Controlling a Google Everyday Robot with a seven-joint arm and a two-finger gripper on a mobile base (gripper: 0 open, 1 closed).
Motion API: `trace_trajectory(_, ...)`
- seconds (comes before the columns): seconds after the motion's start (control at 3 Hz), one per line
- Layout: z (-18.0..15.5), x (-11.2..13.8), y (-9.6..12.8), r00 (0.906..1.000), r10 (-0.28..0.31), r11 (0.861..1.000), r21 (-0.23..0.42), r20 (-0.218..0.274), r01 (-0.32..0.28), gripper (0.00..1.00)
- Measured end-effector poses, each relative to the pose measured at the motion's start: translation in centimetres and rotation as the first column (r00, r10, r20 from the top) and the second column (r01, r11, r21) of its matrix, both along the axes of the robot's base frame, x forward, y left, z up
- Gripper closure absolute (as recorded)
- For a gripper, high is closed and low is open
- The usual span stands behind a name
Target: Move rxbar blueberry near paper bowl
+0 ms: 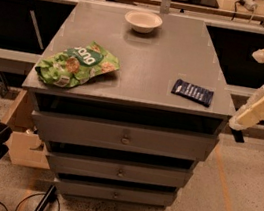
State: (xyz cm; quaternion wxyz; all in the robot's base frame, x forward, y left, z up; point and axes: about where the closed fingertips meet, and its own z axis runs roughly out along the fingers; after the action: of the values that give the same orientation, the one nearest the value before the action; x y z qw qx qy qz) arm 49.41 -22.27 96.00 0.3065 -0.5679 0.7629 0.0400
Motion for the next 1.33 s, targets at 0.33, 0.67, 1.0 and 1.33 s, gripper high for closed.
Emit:
trace_trajectory(0.33,-0.7,4.8,0.2,0.9897,0.002,0.975,0.219,0.143,-0.034,0.0)
trace_trajectory(0.67,-1.0,7.9,1.3,0.9736,-0.011,0.907,0.412,0.228,-0.086,0.0)
trace_trajectory(1.0,-1.2,8.2,2.0,0.9742,-0.005,0.891,0.444,0.225,-0.098,0.0)
trace_trajectory(1.33,-3.0,8.8,2.0,0.9791,-0.035,0.885,0.462,0.2,-0.062,0.0)
